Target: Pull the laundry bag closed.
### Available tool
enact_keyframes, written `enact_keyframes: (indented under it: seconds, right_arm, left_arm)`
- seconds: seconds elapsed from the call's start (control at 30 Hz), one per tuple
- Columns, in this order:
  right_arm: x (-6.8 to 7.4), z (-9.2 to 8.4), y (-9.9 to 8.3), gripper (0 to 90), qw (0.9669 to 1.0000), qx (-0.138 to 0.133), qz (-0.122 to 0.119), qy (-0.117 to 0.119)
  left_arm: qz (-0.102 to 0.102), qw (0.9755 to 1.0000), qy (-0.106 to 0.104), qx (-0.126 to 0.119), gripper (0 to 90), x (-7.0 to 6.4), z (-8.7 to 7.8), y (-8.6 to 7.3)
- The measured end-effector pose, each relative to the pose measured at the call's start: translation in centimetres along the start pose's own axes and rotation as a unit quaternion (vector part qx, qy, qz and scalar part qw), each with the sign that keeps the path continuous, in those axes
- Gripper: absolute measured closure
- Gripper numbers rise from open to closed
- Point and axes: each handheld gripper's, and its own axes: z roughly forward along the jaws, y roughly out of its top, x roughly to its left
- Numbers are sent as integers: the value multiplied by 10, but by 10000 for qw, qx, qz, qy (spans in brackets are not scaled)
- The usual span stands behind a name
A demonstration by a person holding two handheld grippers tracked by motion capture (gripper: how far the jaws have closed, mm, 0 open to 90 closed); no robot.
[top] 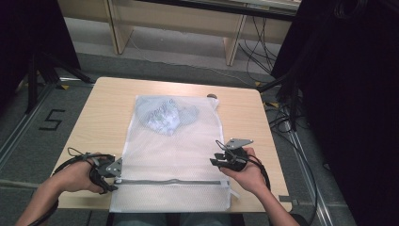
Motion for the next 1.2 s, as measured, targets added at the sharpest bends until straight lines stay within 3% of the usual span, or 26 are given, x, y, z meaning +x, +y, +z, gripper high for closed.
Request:
enact_keyframes:
  seconds: [0.17, 0.4, 0.43, 0.53, 0.63, 0.8, 0.87, 0.97, 1.0, 1.03, 1.13, 1.2]
  right_arm:
    - [0, 3, 0, 683, 9998, -183, -100, -36]
    - [1, 3, 0, 683, 10000, -51, -14, -33]
    - [2, 2, 1, 683, 9999, -43, 77, 55]
    - [1, 4, 1, 683, 9999, -93, -68, 1]
    - [1, 3, 1, 682, 10000, -9, -72, 46]
    - [1, 4, 1, 683, 10000, -79, -47, 1]
    - [2, 2, 2, 682, 9999, -50, 68, 65]
    - [2, 1, 2, 682, 10000, 23, 38, 77]
    - [3, 3, 2, 682, 9998, -115, 107, 83]
    - [3, 2, 2, 681, 9999, -53, 131, 94]
    - [1, 4, 1, 681, 10000, -68, -43, 26]
    - [2, 3, 2, 681, 10000, -66, -14, 34]
  left_arm:
    - [85, 9999, -87, 109, 497, 0, 2, 3]
    - [31, 9998, -165, 98, 503, 2, 4, 1]
    - [20, 9998, -169, 91, 502, 2, 4, 1]
    - [-24, 9996, -254, 134, 496, 4, 5, 2]
    - [57, 9994, -303, 182, 493, 8, 6, 4]
    - [-2, 9983, -498, 307, 479, 14, 8, 8]
    - [80, 9978, -538, 388, 477, 14, 8, 10]
    - [133, 9973, -548, 468, 480, 15, 9, 13]
    - [147, 9971, -557, 500, 485, 15, 9, 14]
    - [153, 9968, -570, 546, 486, 15, 9, 14]
    - [170, 9964, -584, 598, 497, 14, 9, 16]
    - [248, 9960, -576, 632, 504, 14, 9, 17]
